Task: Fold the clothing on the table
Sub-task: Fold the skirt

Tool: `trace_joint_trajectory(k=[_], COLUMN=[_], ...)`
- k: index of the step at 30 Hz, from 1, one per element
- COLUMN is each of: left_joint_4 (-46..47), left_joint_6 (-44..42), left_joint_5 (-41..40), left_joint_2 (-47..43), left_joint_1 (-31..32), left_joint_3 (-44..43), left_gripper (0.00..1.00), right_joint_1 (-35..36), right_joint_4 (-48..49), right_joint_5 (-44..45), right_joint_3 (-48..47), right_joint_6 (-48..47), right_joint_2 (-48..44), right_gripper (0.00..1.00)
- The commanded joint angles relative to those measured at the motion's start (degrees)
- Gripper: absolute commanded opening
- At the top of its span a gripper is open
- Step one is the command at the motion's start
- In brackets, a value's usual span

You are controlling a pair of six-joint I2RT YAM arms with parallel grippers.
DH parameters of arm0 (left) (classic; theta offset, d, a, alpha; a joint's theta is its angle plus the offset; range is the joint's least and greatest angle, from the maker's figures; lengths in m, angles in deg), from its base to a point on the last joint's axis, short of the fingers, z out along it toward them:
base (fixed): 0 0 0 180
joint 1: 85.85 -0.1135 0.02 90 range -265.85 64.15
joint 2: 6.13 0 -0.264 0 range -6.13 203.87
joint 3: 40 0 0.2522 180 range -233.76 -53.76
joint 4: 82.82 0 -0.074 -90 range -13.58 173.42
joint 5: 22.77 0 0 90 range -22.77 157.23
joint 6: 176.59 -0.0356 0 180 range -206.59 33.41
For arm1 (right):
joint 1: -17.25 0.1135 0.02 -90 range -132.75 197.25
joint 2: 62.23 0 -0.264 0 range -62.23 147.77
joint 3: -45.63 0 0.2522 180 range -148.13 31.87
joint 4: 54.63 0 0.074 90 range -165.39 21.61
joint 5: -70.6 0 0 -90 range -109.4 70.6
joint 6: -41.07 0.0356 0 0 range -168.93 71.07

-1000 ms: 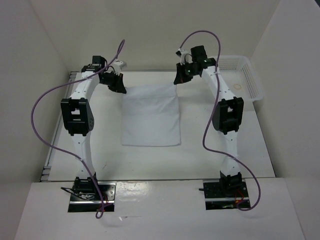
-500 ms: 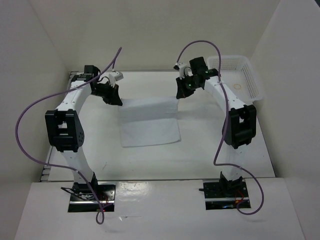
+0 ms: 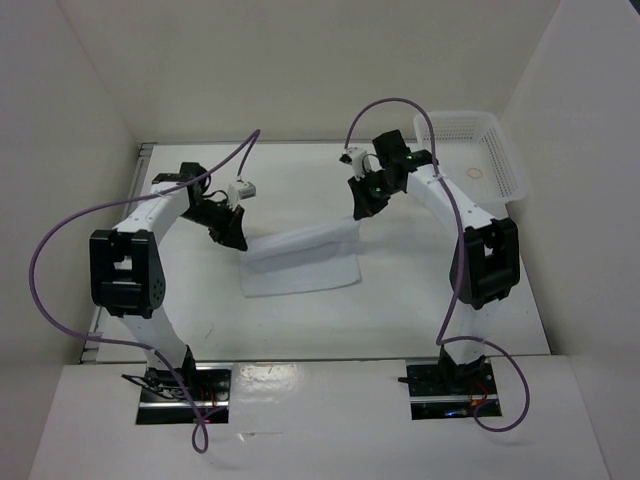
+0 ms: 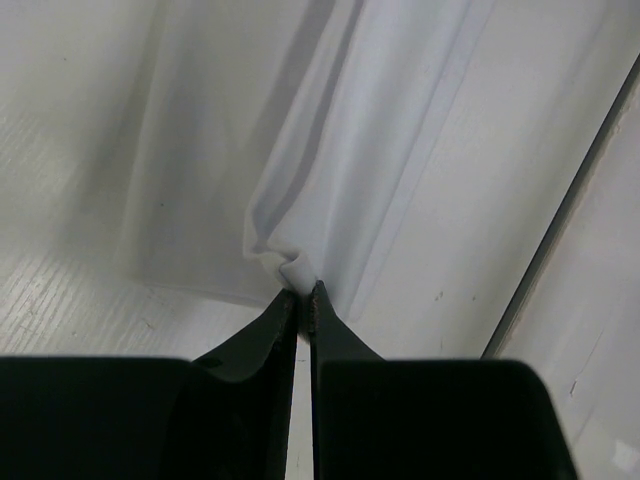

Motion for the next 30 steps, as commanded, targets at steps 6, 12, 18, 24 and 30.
trace_joint_trajectory(k=[6, 12, 18, 24, 30], left_joint_4=[-2.01, -3.77, -5.52, -6.23, -5.10], left_joint_6=[-2.41, -4.25, -4.25, -2.85, 2.50], left_joint_5=[-3.12, -3.65, -3.13, 4.15, 9.18], left_joint_2=[-3.23, -5.94, -9.99, -14.47, -20.10], left_joint_1=[-0.71, -1.24, -4.48, -10.71, -18.28], left_joint_3=[1.66, 1.66, 1.66, 4.29, 7.11], left_gripper=[0.16, 0.60, 0.67, 0.67, 0.87], right_joint_1=[6.48, 7.89, 7.89, 10.78, 15.18], right_joint_4=[-9.11, -12.98, -16.59, -14.13, -10.53], right_joint_5=[1.76, 1.24, -0.08, 0.53, -0.78], right_joint_3=[2.83, 3.37, 1.34, -0.32, -0.94], right_joint_6=[-7.30, -9.58, -11.17, -7.83, -3.35], right_joint_2=[-3.32, -4.37, -3.05, -1.92, 2.30], right_gripper=[0.23, 0.74, 0.77, 0.81, 0.86])
